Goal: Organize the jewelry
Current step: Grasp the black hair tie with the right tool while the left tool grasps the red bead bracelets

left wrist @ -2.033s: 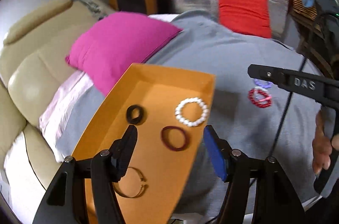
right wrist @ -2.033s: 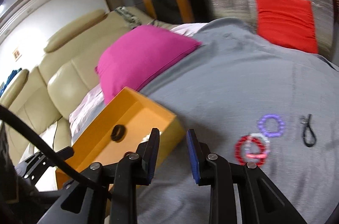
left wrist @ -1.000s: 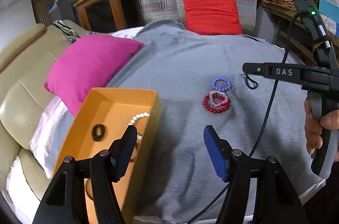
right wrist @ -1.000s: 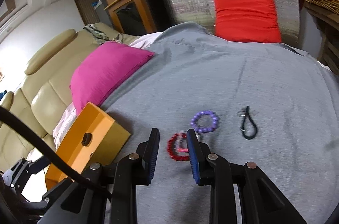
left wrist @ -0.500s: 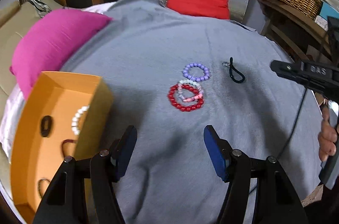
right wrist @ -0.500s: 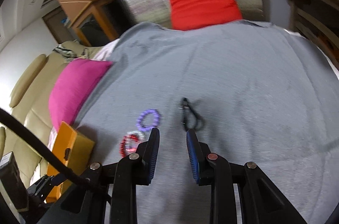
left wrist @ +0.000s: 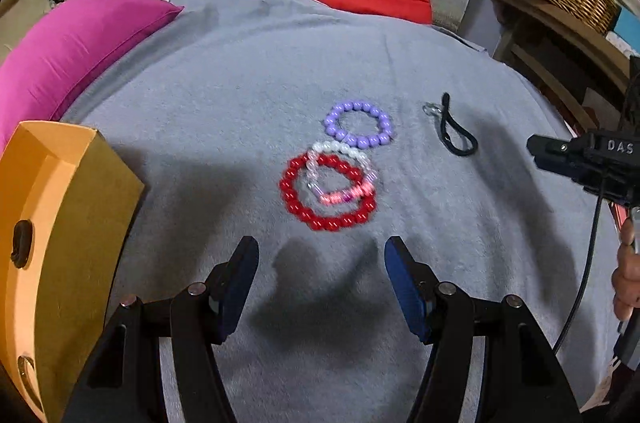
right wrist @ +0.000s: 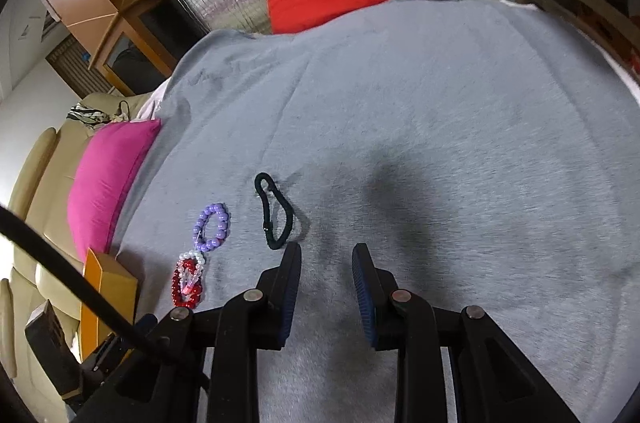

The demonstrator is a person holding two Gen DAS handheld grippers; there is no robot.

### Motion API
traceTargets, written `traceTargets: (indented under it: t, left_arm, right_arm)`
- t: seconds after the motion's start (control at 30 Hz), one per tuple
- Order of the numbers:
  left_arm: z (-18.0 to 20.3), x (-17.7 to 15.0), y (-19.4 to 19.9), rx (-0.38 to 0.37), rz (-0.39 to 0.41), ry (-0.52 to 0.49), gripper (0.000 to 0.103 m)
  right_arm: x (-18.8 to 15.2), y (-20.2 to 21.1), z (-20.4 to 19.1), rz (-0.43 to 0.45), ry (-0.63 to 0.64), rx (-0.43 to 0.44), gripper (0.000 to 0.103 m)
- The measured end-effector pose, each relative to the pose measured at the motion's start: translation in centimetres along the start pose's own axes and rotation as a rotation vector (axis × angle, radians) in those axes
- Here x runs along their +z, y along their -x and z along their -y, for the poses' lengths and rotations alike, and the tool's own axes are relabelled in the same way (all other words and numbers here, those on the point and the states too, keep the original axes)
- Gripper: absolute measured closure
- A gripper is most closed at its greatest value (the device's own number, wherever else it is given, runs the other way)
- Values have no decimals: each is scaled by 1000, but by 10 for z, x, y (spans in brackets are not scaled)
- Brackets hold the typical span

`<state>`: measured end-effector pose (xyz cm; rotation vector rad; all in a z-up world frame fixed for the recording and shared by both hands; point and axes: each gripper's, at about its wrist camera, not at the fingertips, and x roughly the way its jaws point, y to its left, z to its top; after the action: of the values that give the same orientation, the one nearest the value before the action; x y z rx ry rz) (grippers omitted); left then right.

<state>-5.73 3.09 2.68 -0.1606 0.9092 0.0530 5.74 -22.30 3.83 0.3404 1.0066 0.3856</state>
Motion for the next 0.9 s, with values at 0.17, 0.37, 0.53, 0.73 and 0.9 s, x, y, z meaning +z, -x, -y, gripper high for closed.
traceTargets:
  t: [0.17,0.37,0.53,0.73,0.9]
  left_arm:
    - [-11,5,-6,-23,11,23,37]
    - [-12,14,-12,-74,34,31,37]
    - [1,16,-16,-86,41,-20,37]
    - [15,25,-26,-126,39,-54,37]
    - [25,29,-38,-138,14,-91,62]
  right_arm:
    - [0,-17,-5,-10,-27,27,73]
    - [2,-32,-15,-22,-11,23,73]
    - [1,-39,-16,-34,-5,9,73]
    - [0,-38,-14,-24,2,10,73]
    - [3,-39,-18,-15,19,22,73]
